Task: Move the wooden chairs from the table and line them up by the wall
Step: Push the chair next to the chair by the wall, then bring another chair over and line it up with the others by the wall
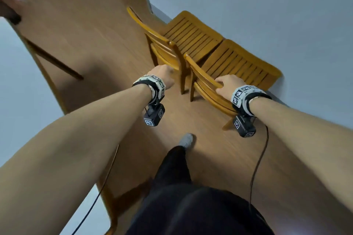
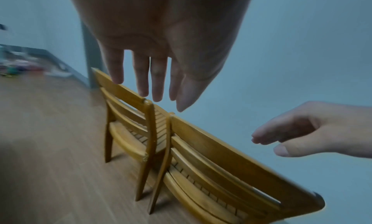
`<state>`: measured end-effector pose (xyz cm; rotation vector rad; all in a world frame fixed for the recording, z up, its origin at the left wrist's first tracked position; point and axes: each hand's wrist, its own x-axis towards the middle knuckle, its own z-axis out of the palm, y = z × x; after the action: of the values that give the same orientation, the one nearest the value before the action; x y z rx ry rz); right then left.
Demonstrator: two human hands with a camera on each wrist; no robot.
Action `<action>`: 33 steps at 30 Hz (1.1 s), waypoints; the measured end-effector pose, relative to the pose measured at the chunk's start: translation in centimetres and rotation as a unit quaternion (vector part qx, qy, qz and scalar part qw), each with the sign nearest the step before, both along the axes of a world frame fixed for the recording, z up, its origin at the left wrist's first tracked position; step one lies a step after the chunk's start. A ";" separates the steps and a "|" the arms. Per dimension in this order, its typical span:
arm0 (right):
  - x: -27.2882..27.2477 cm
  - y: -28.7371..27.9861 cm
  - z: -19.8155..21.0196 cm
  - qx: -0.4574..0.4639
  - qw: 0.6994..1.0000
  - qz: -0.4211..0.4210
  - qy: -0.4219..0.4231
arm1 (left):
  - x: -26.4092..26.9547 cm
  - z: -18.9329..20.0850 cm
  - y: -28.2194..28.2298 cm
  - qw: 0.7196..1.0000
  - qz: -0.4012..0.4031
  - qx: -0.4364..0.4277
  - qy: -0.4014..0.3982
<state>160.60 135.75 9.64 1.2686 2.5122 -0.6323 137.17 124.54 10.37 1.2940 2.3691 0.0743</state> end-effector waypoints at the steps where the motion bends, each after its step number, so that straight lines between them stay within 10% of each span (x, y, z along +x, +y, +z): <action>1: -0.7 -1.2 0.7 0.008 1.000 0.030 0.000 | 0.3 0.8 -2.3 1.000 0.027 0.002 0.004; 18: -18.6 -28.8 8.3 -0.030 0.917 0.394 0.050 | -1.7 12.3 -42.2 0.907 0.417 -0.005 0.051; 33: -28.5 -61.6 11.6 -0.007 0.827 0.557 0.080 | -1.0 15.5 -75.3 0.812 0.574 0.005 0.102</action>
<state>132.06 74.12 21.28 -0.3967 2.7574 -0.4253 136.13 49.24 25.88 -0.3237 2.9632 0.3132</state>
